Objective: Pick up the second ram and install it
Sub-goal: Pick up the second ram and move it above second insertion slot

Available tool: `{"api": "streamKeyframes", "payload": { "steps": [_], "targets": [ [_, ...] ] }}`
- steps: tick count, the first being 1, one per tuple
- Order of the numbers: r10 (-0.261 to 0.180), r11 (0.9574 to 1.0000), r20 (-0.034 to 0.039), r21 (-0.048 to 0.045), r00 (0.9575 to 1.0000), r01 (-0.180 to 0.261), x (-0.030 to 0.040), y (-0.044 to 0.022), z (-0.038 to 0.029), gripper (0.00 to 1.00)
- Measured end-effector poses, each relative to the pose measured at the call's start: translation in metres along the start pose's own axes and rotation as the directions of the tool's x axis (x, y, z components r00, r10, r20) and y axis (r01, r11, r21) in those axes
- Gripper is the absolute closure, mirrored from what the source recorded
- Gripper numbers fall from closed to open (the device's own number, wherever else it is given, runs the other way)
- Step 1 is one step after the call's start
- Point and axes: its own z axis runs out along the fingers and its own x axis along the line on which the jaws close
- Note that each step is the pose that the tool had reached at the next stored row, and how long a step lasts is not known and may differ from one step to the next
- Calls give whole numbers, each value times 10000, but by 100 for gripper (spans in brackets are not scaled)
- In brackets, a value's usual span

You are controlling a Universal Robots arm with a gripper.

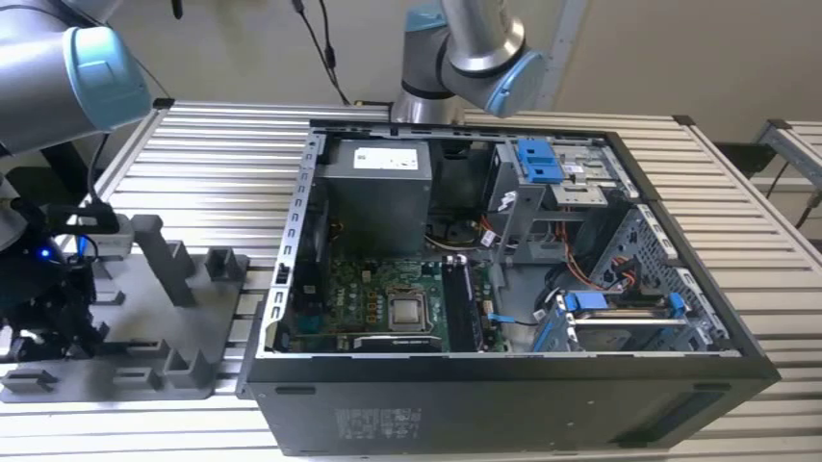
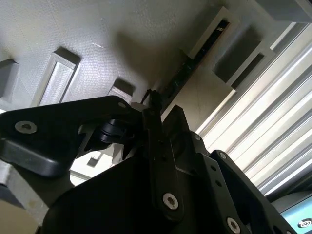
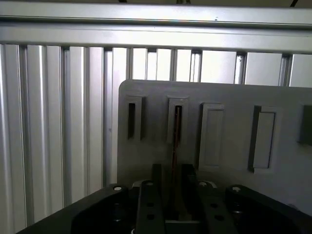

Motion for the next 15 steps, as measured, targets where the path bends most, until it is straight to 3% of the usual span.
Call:
{"api": "streamKeyframes", "payload": {
  "steps": [1, 2, 5, 6, 15],
  "targets": [
    [0, 10000, -1, 0, 10000, 0, 0, 0, 0, 70],
    [0, 10000, 0, 0, 10000, 0, 0, 0, 0, 77],
    [0, 10000, 0, -1, 10000, 0, 0, 0, 0, 80],
    [0, 10000, 0, 0, 10000, 0, 0, 0, 0, 86],
    [0, 10000, 0, -1, 10000, 0, 0, 1, 0, 86]
  ]
}}
